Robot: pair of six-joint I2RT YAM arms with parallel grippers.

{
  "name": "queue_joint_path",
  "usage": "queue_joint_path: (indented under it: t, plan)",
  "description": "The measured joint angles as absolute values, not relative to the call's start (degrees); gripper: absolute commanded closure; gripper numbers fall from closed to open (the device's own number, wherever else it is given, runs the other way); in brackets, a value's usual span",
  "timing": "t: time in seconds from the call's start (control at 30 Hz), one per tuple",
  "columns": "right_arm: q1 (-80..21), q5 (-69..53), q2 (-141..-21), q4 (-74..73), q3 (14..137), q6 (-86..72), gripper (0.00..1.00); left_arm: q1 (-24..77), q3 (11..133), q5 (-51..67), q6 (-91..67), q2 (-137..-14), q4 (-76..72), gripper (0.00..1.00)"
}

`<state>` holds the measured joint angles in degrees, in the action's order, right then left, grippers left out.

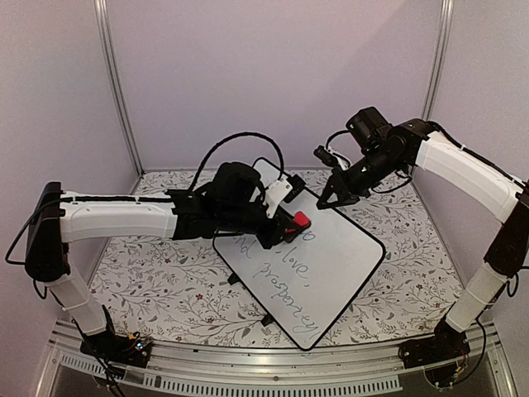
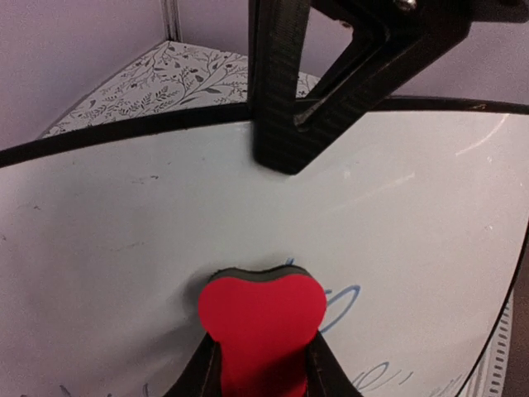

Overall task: Erase the whiteboard
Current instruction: Erase the center of the whiteboard.

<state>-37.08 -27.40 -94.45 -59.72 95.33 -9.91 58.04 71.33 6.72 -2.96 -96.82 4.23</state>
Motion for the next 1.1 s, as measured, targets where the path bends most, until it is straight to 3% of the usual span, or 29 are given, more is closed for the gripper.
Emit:
queue_joint_path:
  t: [1.1]
  plan:
    - [-37.1, -27.4, -94.6, -59.5, 95.3, -9.8, 1.0, 58.0, 77.1, 7.3, -2.3, -99.4, 5.3, 1.0]
